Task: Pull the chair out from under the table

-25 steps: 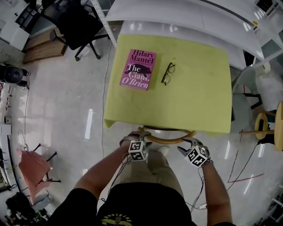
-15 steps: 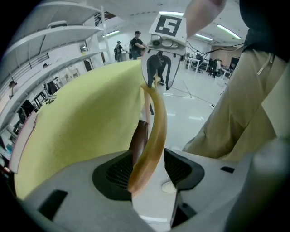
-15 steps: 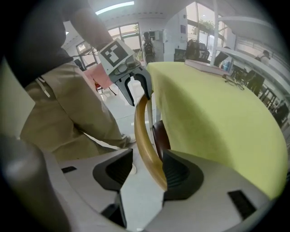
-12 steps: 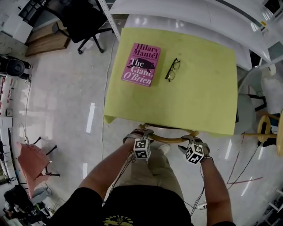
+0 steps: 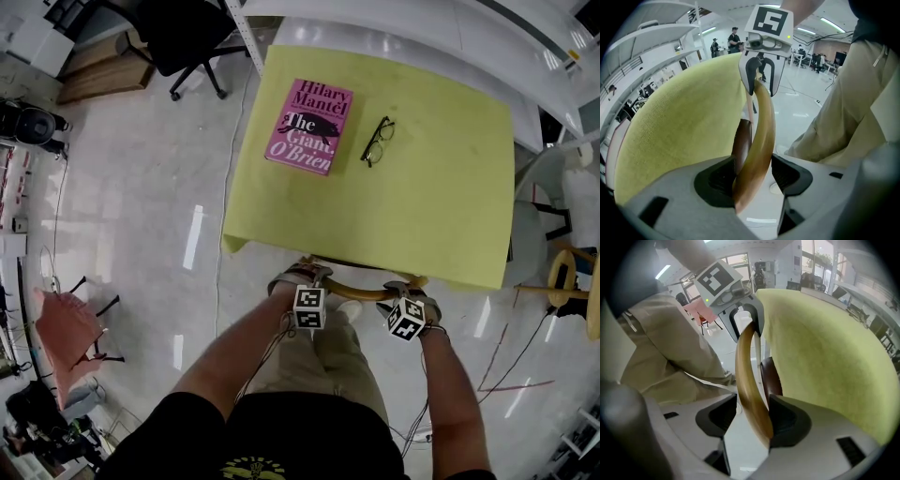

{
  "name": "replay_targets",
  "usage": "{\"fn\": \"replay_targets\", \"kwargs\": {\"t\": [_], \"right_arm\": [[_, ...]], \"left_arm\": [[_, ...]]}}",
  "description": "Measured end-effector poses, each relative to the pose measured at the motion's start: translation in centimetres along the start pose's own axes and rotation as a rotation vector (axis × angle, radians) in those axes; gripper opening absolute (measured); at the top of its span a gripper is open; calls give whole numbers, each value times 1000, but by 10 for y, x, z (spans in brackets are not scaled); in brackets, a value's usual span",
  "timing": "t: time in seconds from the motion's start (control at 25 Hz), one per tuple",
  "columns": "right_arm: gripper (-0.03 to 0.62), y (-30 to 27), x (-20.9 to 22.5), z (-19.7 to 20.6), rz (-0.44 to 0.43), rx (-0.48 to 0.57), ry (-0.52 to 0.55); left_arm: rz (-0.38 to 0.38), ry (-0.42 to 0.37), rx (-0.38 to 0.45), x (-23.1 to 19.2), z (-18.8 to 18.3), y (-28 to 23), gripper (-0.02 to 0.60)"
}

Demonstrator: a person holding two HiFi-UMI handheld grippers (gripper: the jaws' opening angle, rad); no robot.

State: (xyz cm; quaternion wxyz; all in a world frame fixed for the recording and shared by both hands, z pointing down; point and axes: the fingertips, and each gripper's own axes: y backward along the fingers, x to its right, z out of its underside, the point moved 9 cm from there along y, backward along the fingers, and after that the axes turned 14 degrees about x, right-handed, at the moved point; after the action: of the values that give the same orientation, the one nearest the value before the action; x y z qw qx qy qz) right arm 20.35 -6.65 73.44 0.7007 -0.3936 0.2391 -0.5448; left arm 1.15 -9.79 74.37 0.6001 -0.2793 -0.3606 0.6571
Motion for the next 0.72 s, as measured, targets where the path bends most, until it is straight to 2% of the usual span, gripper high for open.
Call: {"fn": "replay_targets", "kwargs": {"t": [0.36, 0.56, 0.72], "right_arm": [[192, -9, -3, 4, 37, -47, 132], [193, -13, -2, 3, 29, -75, 114], [193, -13, -1, 2, 17, -95, 93]], "left_arm": [[-20, -52, -42, 2, 0, -3, 218], [-22, -66, -65, 2, 2, -4, 216], [9, -58, -74, 1, 1, -6, 216]]}}
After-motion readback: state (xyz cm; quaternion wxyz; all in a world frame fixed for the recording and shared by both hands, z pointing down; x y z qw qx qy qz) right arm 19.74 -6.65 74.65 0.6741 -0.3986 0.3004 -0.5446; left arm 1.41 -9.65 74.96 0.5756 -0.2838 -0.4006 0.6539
